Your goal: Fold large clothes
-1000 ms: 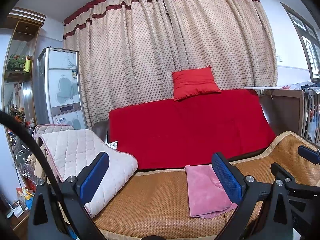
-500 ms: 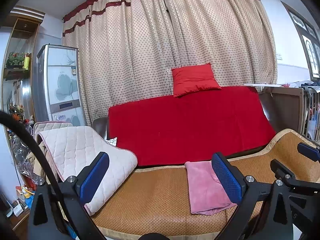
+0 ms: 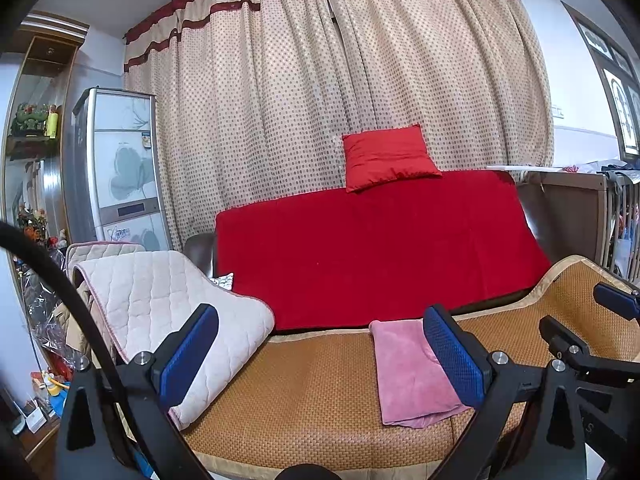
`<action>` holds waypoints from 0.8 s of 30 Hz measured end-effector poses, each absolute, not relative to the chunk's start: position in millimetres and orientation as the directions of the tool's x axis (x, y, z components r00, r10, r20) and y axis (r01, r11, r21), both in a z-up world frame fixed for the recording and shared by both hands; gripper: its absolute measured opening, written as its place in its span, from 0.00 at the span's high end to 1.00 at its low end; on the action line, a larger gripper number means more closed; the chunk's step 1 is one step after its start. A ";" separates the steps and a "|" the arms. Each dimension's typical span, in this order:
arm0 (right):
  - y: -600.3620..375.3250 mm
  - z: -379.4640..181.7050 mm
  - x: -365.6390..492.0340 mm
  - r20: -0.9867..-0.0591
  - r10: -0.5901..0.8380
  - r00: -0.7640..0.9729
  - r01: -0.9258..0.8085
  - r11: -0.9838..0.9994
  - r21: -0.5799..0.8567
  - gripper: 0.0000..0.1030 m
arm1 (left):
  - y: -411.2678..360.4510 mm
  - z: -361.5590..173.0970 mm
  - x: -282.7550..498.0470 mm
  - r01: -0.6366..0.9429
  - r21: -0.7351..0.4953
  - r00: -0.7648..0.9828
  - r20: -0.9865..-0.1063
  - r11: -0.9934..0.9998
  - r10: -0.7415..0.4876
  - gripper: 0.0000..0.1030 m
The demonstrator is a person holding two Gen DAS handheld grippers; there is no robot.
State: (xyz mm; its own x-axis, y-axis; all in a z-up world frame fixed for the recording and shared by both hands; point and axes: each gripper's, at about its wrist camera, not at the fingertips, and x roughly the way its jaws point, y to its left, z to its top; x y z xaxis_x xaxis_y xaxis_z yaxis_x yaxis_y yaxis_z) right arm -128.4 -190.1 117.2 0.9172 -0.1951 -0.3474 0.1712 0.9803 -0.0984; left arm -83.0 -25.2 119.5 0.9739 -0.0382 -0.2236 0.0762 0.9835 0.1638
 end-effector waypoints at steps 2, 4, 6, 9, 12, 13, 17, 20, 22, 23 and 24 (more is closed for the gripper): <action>-190.2 116.9 -128.5 -0.349 -0.193 0.917 0.170 0.981 -0.096 0.29 | -25.0 119.4 -82.8 0.079 0.164 0.974 -0.224 0.983 -0.041 0.01; -190.8 116.6 -129.0 -0.348 -0.195 0.917 0.172 0.980 -0.096 0.29 | -24.9 118.5 -82.2 0.079 0.165 0.973 -0.225 0.983 -0.040 0.01; -191.1 116.0 -129.4 -0.350 -0.194 0.916 0.171 0.981 -0.094 0.29 | -25.2 117.6 -81.8 0.081 0.165 0.973 -0.227 0.983 -0.042 0.01; -191.8 116.1 -129.0 -0.350 -0.193 0.917 0.171 0.981 -0.094 0.29 | -25.2 116.8 -81.4 0.082 0.167 0.973 -0.227 0.983 -0.042 0.01; -191.4 115.8 -129.2 -0.350 -0.194 0.917 0.172 0.981 -0.094 0.29 | -25.3 116.3 -81.7 0.082 0.166 0.973 -0.226 0.983 -0.043 0.01; -191.7 115.9 -129.0 -0.350 -0.194 0.917 0.171 0.981 -0.094 0.29 | -25.5 116.4 -81.8 0.082 0.166 0.973 -0.226 0.983 -0.043 0.01; -193.4 114.4 -127.3 -0.353 -0.192 0.916 0.169 0.981 -0.093 0.29 | -26.2 116.2 -81.9 0.082 0.165 0.973 -0.228 0.983 -0.043 0.01; -194.0 113.2 -126.9 -0.354 -0.190 0.915 0.169 0.981 -0.092 0.29 | -27.0 115.7 -82.9 0.081 0.164 0.973 -0.227 0.983 -0.043 0.01; -193.6 113.2 -127.1 -0.355 -0.191 0.915 0.168 0.981 -0.093 0.29 | -27.5 115.7 -83.6 0.082 0.164 0.973 -0.228 0.983 -0.043 0.01; -193.8 112.7 -126.9 -0.356 -0.191 0.915 0.168 0.981 -0.094 0.29 | -27.7 115.7 -83.5 0.082 0.164 0.973 -0.228 0.983 -0.043 0.01; -193.8 112.4 -126.8 -0.357 -0.192 0.914 0.169 0.981 -0.094 0.29 | -27.6 115.9 -83.5 0.081 0.164 0.973 -0.228 0.983 -0.043 0.01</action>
State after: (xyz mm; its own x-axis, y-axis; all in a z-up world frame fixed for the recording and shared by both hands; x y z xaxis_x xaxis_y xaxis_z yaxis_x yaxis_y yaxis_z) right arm -126.8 -193.8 112.4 0.9142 -0.1917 -0.3570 0.1689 0.9811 -0.0944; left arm -83.5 -27.6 115.9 0.9728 -0.0427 -0.2277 0.0815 0.9831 0.1639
